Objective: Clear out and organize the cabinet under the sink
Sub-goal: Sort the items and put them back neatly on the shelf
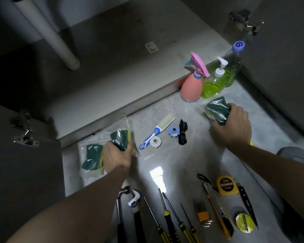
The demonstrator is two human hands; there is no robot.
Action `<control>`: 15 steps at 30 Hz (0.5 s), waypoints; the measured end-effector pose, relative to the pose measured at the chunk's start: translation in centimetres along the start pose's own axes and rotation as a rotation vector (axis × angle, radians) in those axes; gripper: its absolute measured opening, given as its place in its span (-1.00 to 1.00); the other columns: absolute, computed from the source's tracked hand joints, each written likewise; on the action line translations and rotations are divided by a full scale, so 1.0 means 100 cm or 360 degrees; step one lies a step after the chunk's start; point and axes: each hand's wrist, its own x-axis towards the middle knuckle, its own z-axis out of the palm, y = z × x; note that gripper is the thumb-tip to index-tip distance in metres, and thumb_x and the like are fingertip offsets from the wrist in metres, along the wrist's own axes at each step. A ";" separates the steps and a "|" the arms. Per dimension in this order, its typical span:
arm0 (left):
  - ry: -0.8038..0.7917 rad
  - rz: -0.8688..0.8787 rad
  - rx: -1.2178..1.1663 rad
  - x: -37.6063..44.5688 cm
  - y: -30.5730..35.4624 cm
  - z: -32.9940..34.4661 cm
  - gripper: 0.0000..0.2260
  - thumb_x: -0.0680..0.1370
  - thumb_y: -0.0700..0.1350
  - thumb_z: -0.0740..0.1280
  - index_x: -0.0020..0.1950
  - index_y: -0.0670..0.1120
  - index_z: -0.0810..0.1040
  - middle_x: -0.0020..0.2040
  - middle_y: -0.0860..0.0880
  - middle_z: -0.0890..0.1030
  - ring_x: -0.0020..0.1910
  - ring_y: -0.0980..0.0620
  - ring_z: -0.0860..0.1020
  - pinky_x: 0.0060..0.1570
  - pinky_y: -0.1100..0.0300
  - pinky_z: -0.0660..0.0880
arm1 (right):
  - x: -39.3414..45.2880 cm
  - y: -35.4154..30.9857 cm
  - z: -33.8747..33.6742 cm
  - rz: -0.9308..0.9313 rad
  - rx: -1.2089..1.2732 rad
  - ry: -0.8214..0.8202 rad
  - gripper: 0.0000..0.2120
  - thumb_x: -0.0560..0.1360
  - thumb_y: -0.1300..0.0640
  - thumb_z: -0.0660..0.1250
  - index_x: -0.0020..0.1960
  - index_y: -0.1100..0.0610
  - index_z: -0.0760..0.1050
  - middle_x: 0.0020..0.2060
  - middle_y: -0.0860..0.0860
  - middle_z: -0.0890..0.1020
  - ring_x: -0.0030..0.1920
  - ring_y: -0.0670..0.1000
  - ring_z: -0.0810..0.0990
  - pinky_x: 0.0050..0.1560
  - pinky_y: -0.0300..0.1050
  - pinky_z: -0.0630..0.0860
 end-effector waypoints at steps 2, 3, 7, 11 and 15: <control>-0.0018 -0.0056 0.0059 0.006 0.006 0.004 -0.36 0.43 0.39 0.34 0.18 -0.15 0.45 0.15 -0.17 0.55 0.13 -0.23 0.56 0.08 -0.09 0.53 | -0.017 -0.017 0.006 -0.0117 0.0186 -0.0108 -0.40 0.41 -0.03 0.43 0.38 0.07 0.32 0.16 0.08 0.49 0.18 0.15 0.46 0.06 0.18 0.55; -0.0038 -0.0073 0.0067 0.008 0.006 0.005 -0.35 0.44 0.41 0.30 0.18 -0.15 0.47 0.15 -0.18 0.56 0.14 -0.23 0.56 0.09 -0.09 0.52 | -0.025 -0.027 0.010 -0.0178 0.0257 -0.0162 -0.40 0.42 -0.04 0.44 0.37 0.06 0.31 0.15 0.05 0.48 0.18 0.11 0.47 0.04 0.17 0.57; 0.0089 0.0026 -0.0022 0.009 -0.004 -0.003 -0.56 0.58 0.22 0.15 0.12 -0.13 0.52 0.15 -0.18 0.55 0.17 -0.20 0.51 0.11 -0.07 0.49 | -0.048 -0.076 0.031 -0.0340 0.0539 -0.0288 -0.41 0.42 -0.05 0.46 0.36 0.06 0.34 0.14 0.00 0.48 0.18 0.07 0.48 0.03 0.09 0.55; 0.0286 0.0252 0.0288 0.021 -0.028 -0.033 -0.71 0.54 -0.03 0.33 0.21 -0.13 0.49 0.22 -0.18 0.46 0.24 -0.20 0.40 0.14 -0.10 0.43 | -0.063 -0.139 0.050 -0.0489 0.0796 -0.0454 -0.39 0.41 -0.05 0.44 0.39 0.11 0.36 0.18 0.02 0.49 0.20 0.06 0.51 0.18 0.12 0.53; -0.0020 -0.0046 0.0424 0.030 -0.055 -0.047 -0.49 0.50 0.04 0.43 0.38 -0.07 0.36 0.32 -0.20 0.36 0.30 -0.25 0.37 0.20 -0.11 0.41 | -0.082 -0.195 0.068 -0.0699 0.0492 -0.0573 -0.39 0.43 -0.29 0.25 0.35 0.04 0.36 0.15 -0.03 0.50 0.16 0.01 0.47 0.19 0.03 0.49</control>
